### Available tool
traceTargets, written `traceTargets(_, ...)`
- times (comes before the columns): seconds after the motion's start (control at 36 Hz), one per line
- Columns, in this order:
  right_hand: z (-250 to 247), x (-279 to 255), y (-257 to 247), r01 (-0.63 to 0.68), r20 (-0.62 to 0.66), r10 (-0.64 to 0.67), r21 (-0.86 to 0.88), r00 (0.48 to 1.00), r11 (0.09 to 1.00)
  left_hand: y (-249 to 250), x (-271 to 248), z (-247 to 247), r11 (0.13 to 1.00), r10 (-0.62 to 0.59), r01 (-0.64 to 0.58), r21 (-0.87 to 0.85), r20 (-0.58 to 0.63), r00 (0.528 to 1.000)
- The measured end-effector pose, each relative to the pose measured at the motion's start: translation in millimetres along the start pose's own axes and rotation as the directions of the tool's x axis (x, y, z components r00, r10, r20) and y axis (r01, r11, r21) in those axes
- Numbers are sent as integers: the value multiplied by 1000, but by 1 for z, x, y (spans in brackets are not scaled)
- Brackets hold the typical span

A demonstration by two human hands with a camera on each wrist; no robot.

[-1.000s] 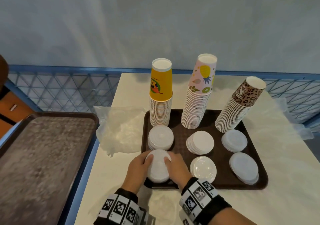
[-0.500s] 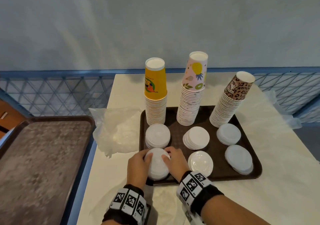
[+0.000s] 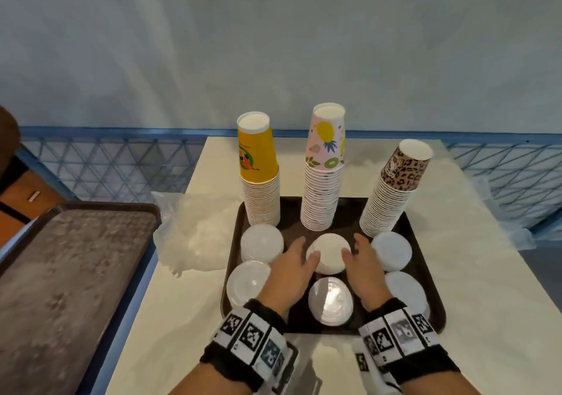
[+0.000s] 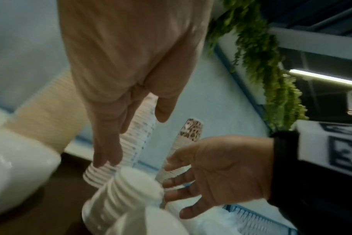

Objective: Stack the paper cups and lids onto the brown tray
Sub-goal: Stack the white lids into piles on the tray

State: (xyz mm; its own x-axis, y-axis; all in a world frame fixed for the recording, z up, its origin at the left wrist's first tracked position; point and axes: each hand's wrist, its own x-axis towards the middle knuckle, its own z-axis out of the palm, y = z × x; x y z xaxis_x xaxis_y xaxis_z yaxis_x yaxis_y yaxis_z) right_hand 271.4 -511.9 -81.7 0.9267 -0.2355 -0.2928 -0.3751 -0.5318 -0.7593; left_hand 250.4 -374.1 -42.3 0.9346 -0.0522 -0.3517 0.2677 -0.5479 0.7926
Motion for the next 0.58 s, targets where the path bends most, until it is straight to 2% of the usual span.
traceTargets(0.08,-3,13,14,-60,120,70,-83,990,995,-5,28,22,992,-97,89,92,83,992)
traceTargets(0.19,0,22,22,33,206,0,-153,978,988,-10,51,40,985,-104,102,139,7,995)
traceTargets(0.33,-4,33,18,85,234,-40,-185,971,979,-5,67,43,980,-65,83,179,-108,992)
traceTargets(0.58,-2,40,18,148,219,-104,-194,970,970,-10,77,41,982,-53,85,169,-186,981)
